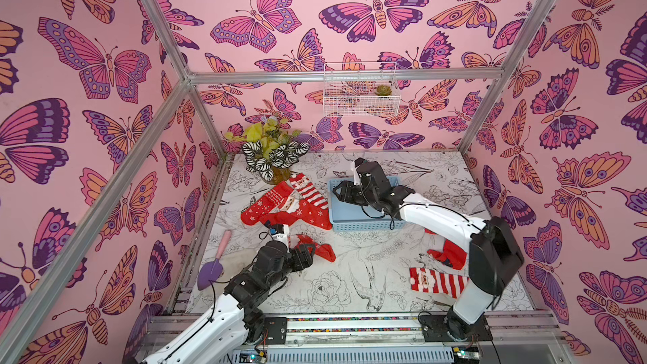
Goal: Place the socks together as a pair
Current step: Move the bin to the center of the board, then pick up the sock from the center of the board.
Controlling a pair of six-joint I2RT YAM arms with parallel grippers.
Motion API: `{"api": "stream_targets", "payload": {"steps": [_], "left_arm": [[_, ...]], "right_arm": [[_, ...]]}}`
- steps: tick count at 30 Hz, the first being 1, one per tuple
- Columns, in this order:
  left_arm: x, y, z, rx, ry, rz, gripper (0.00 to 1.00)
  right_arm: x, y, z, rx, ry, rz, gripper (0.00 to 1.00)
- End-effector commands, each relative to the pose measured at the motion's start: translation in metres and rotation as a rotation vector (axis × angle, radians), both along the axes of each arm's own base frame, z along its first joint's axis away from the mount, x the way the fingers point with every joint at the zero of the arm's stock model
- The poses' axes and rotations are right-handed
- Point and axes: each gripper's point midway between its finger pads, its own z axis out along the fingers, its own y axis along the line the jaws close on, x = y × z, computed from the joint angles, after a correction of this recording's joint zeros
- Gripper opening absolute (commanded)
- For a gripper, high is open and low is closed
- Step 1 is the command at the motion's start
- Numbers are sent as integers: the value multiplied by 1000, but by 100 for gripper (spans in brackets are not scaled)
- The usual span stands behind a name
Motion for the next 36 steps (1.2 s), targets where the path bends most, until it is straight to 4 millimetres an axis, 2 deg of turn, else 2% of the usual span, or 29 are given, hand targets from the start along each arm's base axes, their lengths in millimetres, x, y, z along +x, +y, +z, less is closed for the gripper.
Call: {"api": "stream_targets", "payload": {"steps": [1,4,7,11,13,15,20,27,34,36], "left_arm": [[-4,4,-3,11,33,19,80],[-3,9,-5,-11,50,67,79],[-3,11,-7,-18,58,88,79],[-5,14,-13,-23,70,106,78],[-6,14,-14,-27,75,106,77],[-8,12,-16,-29,81,92,76],[-15,9,-22,-35,119,65,75],[-20,6,-24,-56,138,48,75],[-20,10,-32,-41,148,62,75],[-21,9,-32,-41,152,57,70]], "right_arm": [[-36,-20,-13,-137,-16,24,50],[-70,-31,-22,-149,-12,14,49],[-101,-30,-41,-106,23,3,45],[-132,-20,-78,-103,98,-26,27],[-141,-12,-95,-122,125,-28,22],[-144,-5,-110,-121,154,-38,19],[-140,7,-139,-121,197,-68,20],[-134,25,-158,-105,245,-118,23],[-139,32,-170,-106,268,-128,24],[-140,31,-173,-111,275,-130,25]]}}
